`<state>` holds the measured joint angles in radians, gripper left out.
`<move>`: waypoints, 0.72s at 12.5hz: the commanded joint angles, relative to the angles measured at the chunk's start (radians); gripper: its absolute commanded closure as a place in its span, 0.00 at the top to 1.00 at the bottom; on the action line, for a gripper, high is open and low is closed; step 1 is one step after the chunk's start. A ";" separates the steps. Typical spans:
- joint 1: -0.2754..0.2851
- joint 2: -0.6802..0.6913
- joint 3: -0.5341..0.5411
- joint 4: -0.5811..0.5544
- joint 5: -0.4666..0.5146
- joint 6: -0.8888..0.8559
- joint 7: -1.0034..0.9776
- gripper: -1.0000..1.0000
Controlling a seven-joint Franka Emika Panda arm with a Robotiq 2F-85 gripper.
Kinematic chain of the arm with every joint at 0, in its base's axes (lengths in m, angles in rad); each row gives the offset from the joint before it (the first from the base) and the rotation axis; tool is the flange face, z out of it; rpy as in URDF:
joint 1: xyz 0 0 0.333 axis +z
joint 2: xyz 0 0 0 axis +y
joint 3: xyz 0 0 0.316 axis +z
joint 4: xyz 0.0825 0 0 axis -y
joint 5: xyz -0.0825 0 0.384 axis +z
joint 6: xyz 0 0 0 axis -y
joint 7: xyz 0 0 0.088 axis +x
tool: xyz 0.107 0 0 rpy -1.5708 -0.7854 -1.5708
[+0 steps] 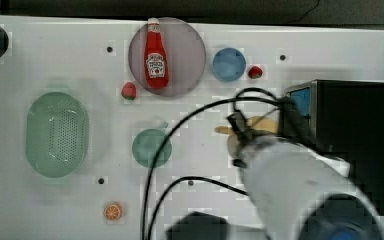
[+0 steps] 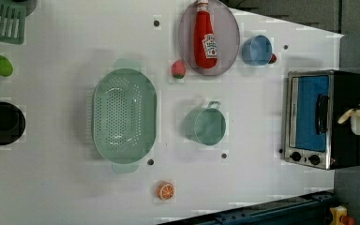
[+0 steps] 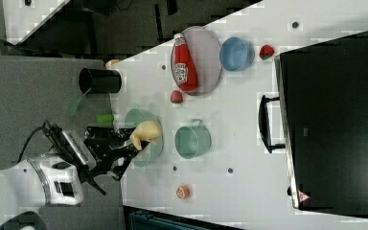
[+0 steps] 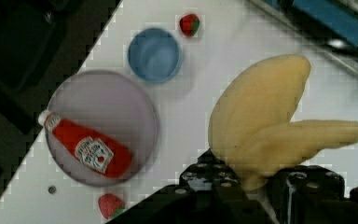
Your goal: Pick banana from table and place on oven.
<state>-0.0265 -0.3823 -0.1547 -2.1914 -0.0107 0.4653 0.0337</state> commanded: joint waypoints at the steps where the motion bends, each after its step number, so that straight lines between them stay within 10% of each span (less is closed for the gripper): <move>1: -0.039 0.096 -0.094 -0.010 -0.042 -0.054 -0.160 0.26; 9: -0.045 0.414 -0.349 0.276 -0.079 -0.046 -0.588 0.26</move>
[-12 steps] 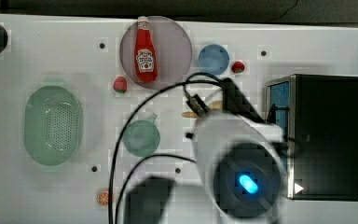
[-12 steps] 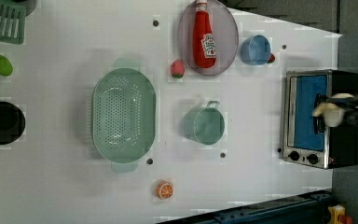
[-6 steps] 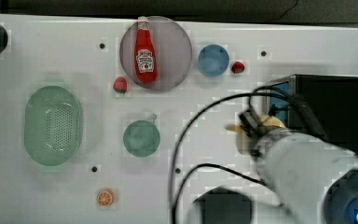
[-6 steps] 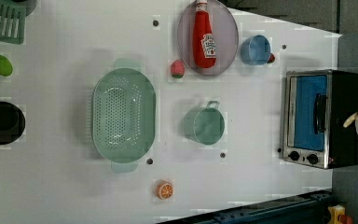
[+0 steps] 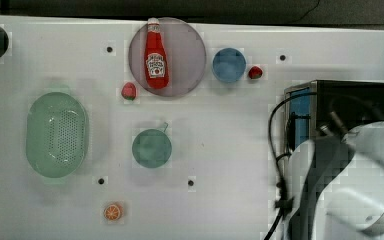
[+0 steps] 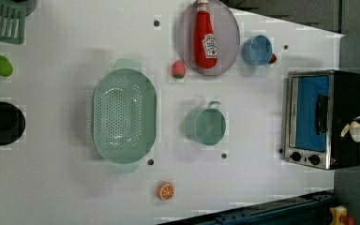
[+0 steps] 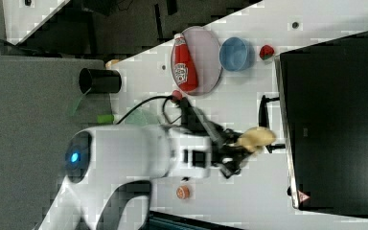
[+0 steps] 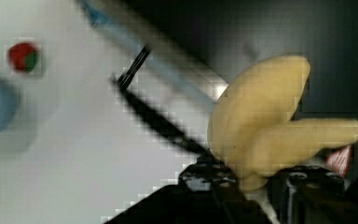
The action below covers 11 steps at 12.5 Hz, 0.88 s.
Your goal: Pick banana from table and place on oven.
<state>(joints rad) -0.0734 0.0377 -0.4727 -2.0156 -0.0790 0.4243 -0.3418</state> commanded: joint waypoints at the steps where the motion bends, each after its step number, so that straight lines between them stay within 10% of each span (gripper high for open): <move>1: 0.001 0.044 -0.051 0.136 -0.008 0.002 -0.281 0.26; 7: -0.021 0.209 -0.114 0.176 0.145 0.068 -0.396 0.26; 11: -0.021 0.211 -0.114 0.173 0.145 0.105 -0.460 0.63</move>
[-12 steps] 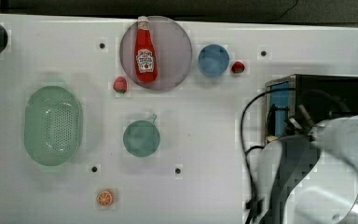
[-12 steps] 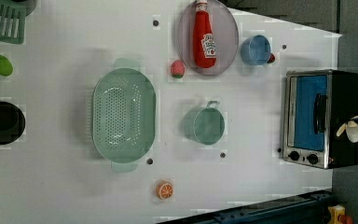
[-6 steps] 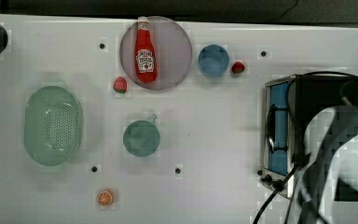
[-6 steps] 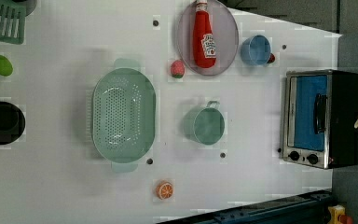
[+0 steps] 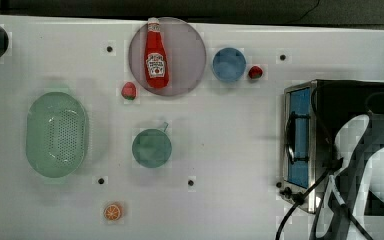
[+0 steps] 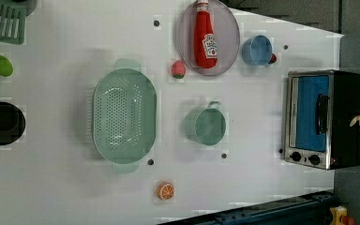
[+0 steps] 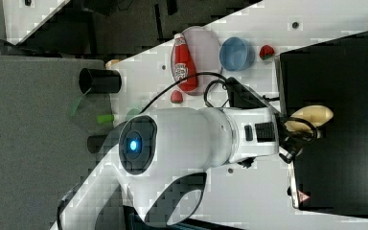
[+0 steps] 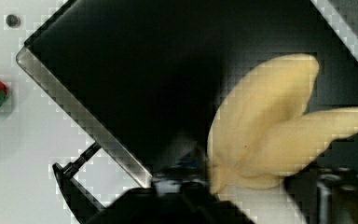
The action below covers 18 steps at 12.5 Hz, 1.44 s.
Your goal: Pick banana from table and place on oven.
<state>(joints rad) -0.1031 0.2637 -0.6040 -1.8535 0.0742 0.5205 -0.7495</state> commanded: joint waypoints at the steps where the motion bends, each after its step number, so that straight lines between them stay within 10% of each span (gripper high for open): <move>1: 0.009 -0.015 0.018 0.008 -0.008 0.003 -0.053 0.75; 4: 0.012 -0.048 0.018 0.021 -0.015 -0.022 -0.054 1.00; 10: 0.064 -0.302 0.096 0.095 -0.106 -0.333 0.013 1.00; 18: 0.091 -0.572 0.517 -0.077 -0.157 -0.449 0.690 1.00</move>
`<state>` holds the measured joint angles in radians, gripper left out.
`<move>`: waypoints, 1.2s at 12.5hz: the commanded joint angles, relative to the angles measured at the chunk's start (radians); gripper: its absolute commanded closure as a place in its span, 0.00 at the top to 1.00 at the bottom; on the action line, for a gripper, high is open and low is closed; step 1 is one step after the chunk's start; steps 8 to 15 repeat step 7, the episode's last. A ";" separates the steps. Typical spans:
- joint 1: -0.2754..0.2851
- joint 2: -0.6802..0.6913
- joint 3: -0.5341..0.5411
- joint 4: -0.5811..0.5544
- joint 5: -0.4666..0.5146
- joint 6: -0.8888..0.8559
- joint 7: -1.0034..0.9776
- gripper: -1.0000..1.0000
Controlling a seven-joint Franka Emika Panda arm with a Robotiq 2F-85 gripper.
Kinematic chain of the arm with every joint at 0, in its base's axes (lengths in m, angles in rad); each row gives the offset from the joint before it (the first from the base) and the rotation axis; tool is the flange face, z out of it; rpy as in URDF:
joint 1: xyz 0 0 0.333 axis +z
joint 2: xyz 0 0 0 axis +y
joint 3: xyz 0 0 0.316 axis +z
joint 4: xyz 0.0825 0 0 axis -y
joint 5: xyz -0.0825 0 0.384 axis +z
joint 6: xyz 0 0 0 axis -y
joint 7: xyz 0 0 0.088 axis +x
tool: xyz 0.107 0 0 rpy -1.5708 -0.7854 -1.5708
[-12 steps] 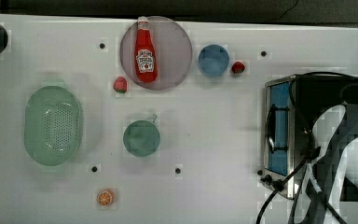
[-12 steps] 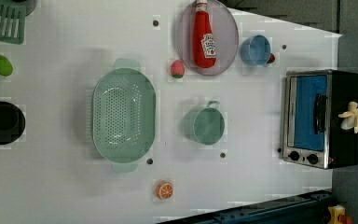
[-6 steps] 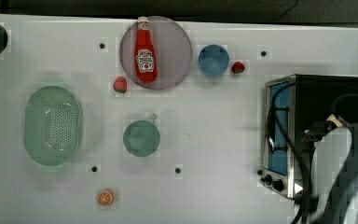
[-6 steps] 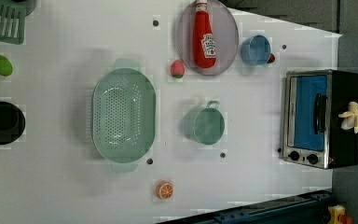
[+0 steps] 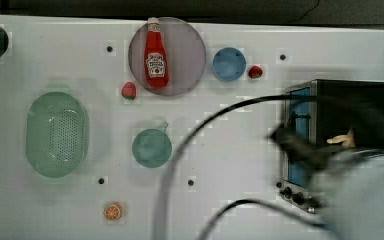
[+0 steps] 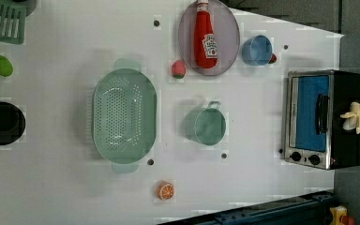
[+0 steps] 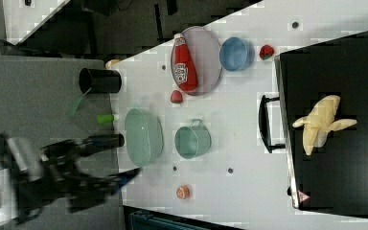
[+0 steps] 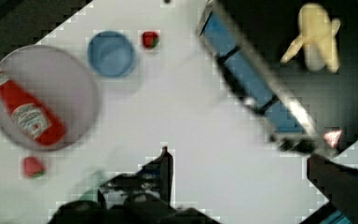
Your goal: Pick banana from table and place on oven.
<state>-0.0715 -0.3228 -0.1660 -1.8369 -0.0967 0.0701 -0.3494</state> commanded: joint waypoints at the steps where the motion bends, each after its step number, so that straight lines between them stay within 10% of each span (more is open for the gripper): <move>1: 0.060 -0.008 0.117 -0.115 0.014 0.002 0.352 1.00; 15: 0.059 -0.054 0.140 -0.177 0.063 -0.005 0.402 1.00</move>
